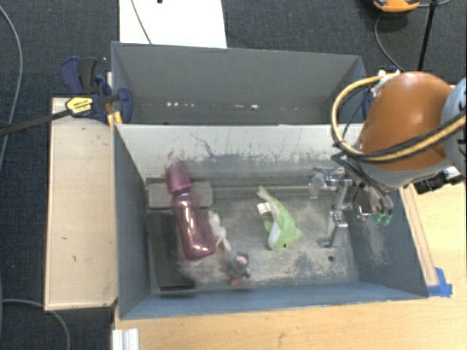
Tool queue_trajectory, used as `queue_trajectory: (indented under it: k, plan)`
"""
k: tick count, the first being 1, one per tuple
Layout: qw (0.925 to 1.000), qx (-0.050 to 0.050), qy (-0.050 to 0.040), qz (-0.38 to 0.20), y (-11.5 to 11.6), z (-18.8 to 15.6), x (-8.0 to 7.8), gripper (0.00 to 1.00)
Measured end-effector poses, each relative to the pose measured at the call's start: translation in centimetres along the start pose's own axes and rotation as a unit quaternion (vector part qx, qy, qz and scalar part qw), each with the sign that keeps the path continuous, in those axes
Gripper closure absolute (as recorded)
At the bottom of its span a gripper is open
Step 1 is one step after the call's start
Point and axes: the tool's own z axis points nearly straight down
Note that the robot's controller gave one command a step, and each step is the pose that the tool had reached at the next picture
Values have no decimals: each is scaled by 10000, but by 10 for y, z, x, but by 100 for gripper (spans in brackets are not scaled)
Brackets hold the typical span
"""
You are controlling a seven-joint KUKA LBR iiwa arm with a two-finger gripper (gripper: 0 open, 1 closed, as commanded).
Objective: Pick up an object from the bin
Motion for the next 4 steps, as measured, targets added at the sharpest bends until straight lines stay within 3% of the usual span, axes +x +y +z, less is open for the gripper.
queue_trajectory:
  k: [1,2,4]
  plan:
    - [10000,1,-42,-4,0,-5,-1,0]
    - [9999,4,-81,-143,-2,34,-12,0]
    - [9947,0,-26,-1030,3,114,-13,0]
